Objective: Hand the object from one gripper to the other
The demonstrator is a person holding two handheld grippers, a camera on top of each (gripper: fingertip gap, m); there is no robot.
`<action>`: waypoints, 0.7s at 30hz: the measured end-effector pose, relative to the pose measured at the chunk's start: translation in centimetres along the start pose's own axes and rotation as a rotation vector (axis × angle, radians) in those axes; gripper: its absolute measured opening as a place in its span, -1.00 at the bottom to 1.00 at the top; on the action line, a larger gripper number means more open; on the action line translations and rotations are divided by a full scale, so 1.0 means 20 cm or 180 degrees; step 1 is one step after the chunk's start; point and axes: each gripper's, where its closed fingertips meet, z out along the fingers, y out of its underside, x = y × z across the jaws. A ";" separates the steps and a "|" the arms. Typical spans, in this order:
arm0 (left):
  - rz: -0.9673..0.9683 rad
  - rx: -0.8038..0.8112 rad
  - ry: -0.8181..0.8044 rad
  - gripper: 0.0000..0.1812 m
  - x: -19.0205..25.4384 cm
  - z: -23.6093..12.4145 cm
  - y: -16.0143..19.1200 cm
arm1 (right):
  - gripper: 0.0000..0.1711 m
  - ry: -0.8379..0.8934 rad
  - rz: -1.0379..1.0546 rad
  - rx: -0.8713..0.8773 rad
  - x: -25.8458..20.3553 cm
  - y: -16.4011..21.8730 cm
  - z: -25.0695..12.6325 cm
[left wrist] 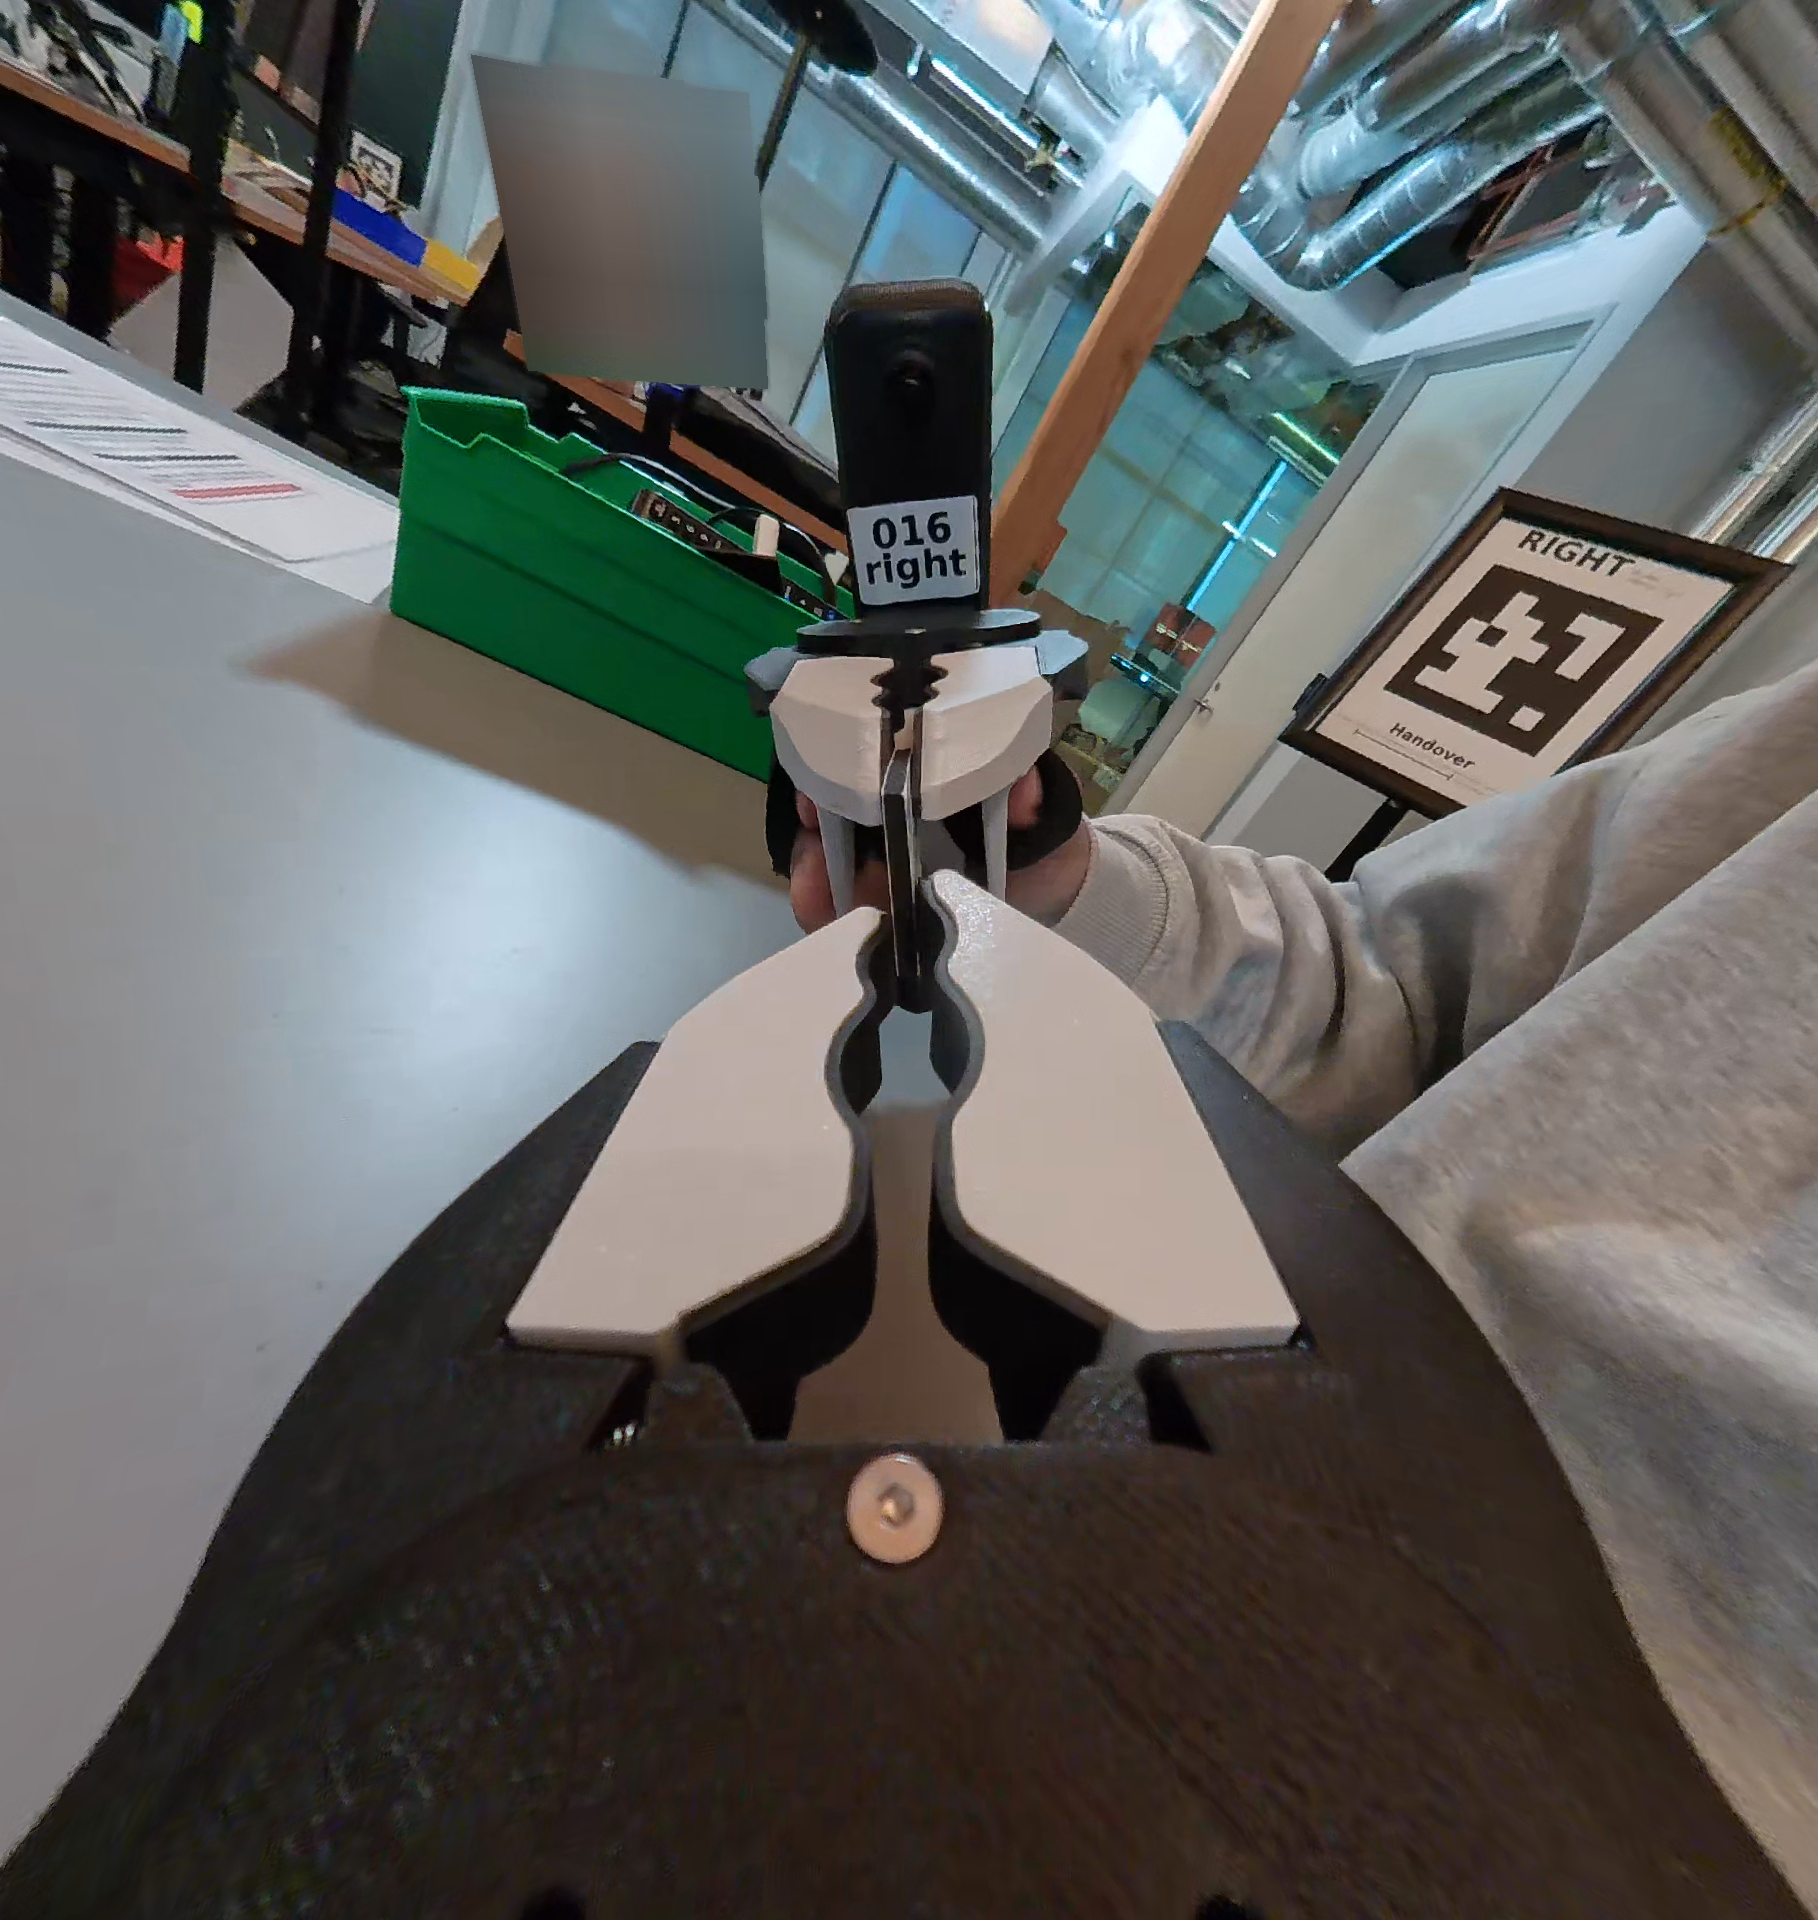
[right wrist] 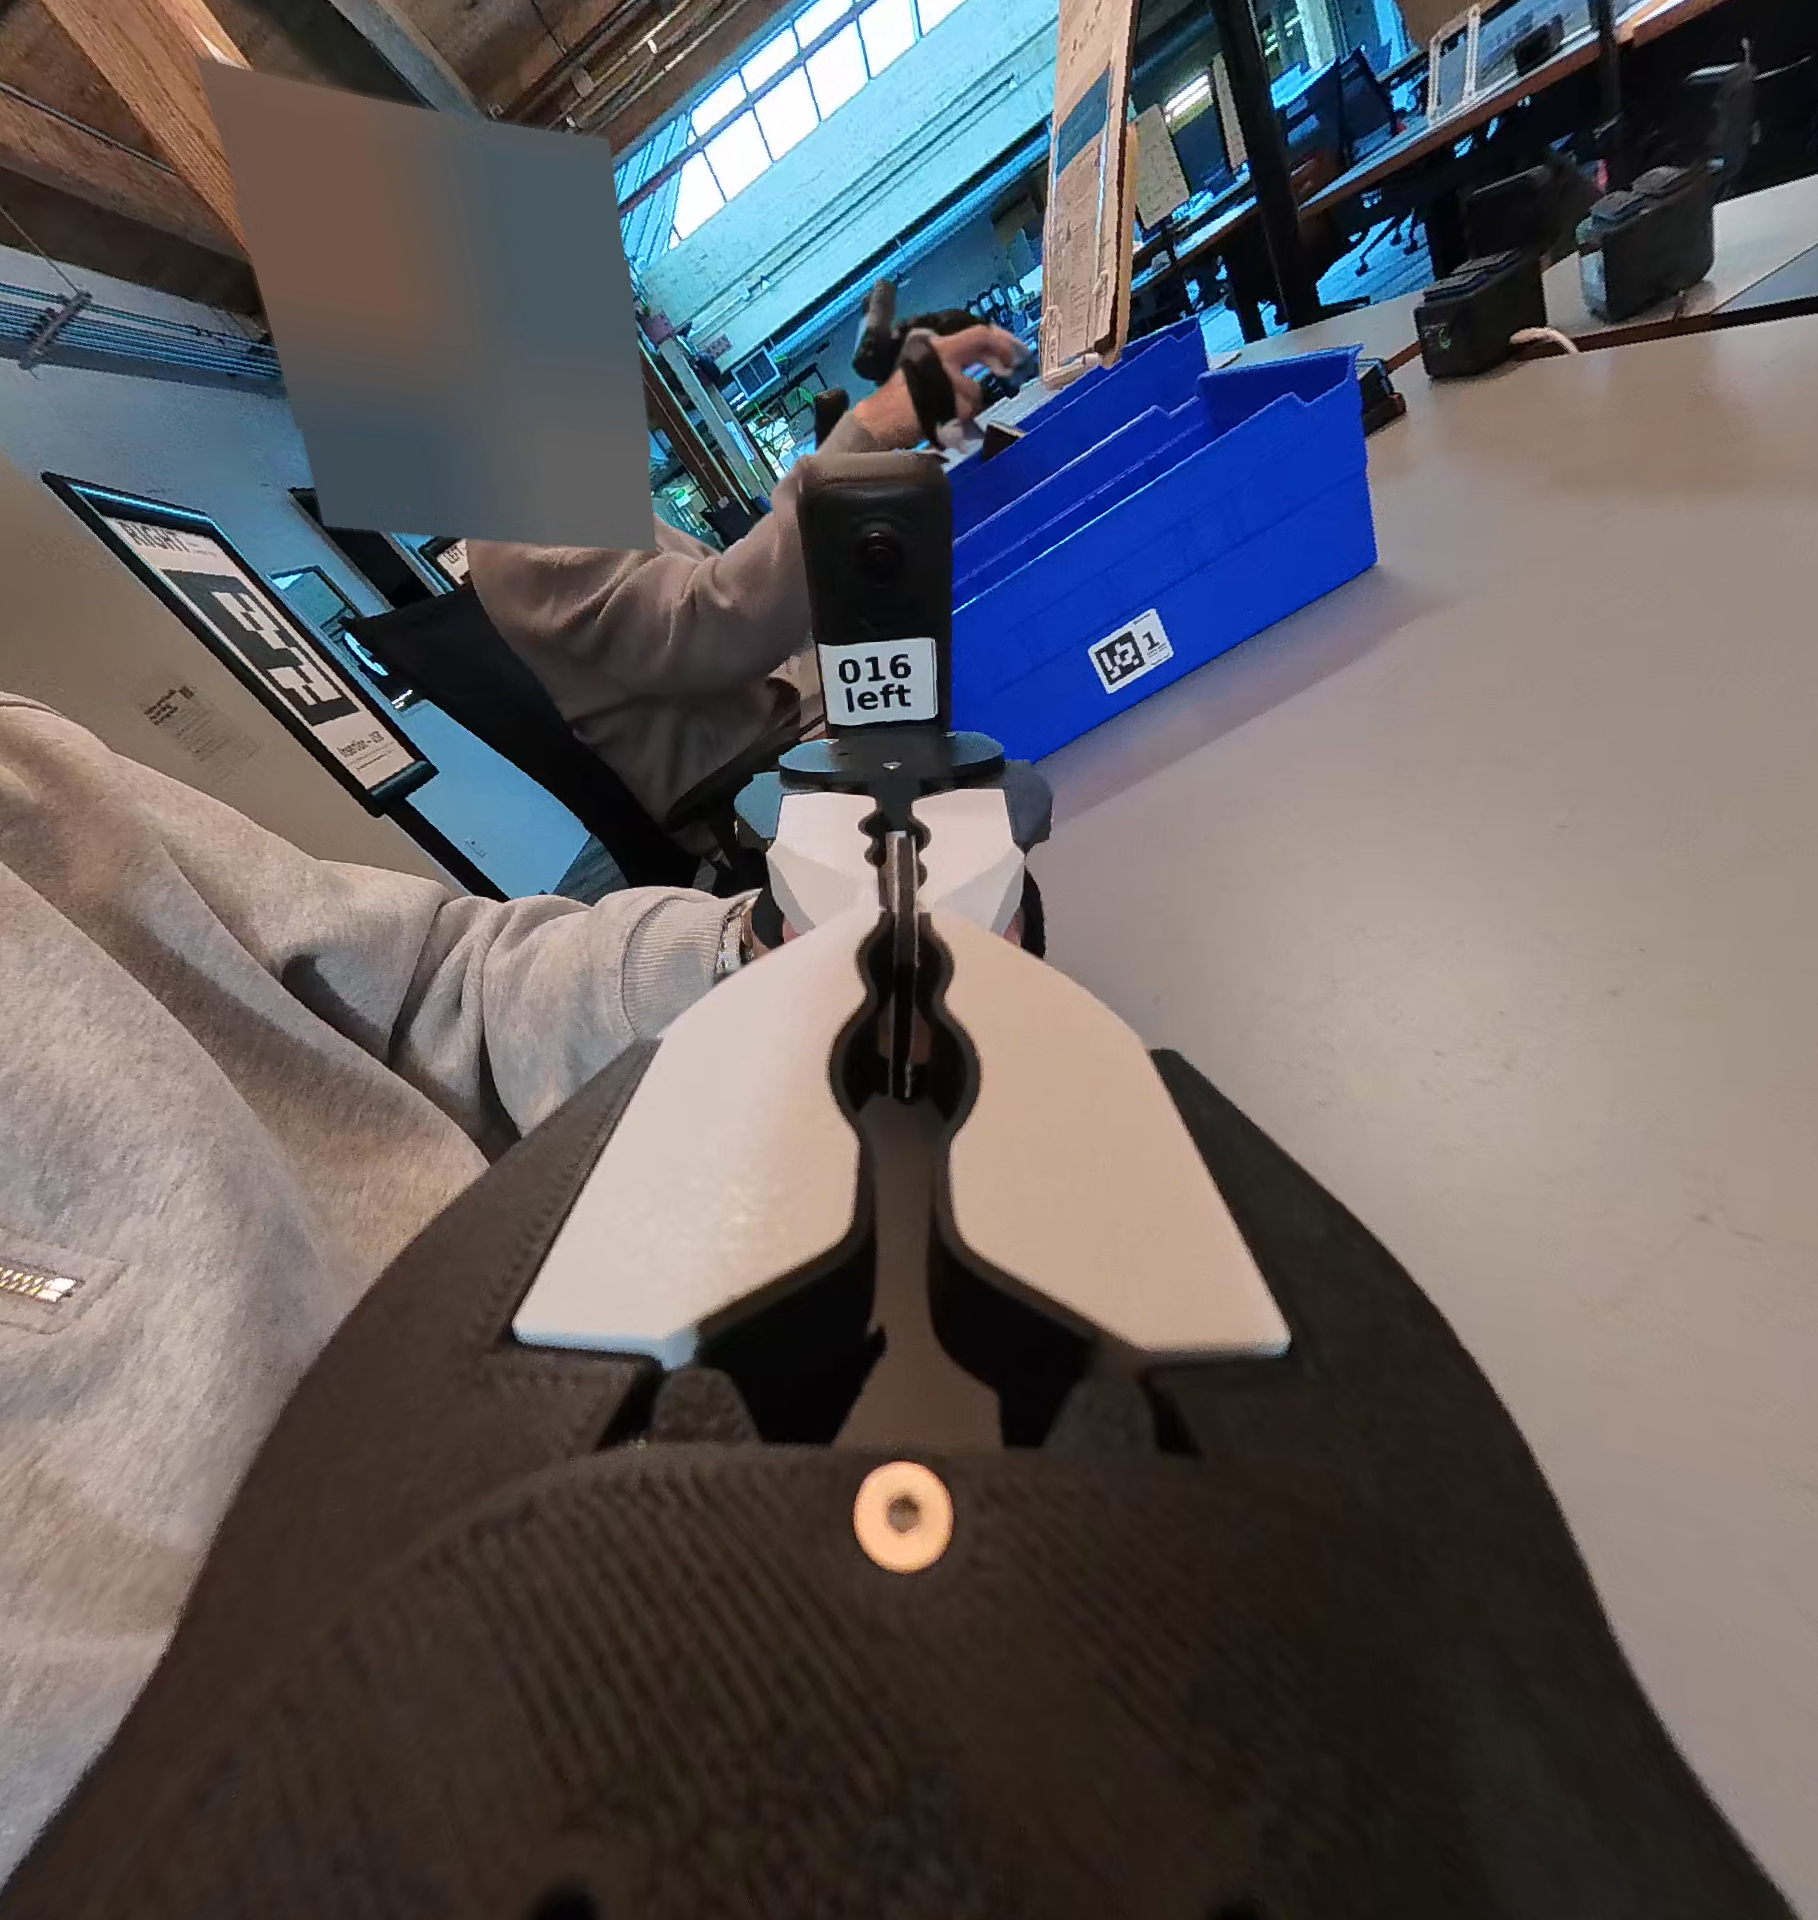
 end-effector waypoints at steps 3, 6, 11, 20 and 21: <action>-0.0003 0.0093 -0.0022 -0.96 -0.01 -0.01 -0.02 | -0.83 0.0068 -0.0051 0.0120 0.02 -0.02 -0.01; -0.0151 0.0278 0.0001 -0.95 -0.02 -0.04 -0.06 | -0.59 0.0204 -0.0245 0.0385 0.04 -0.08 -0.04; -0.0590 0.0352 0.0128 -0.95 -0.06 -0.06 -0.06 | -0.40 0.0372 -0.1541 0.0426 0.00 -0.10 -0.05; -0.0991 0.0319 0.0409 -0.96 -0.03 -0.05 -0.04 | -0.32 0.0726 -0.2901 -0.0049 0.00 0.00 0.01; -0.1018 0.0293 0.0435 -0.96 -0.03 -0.04 -0.03 | -0.34 0.0730 -0.2939 -0.0079 0.00 0.00 0.01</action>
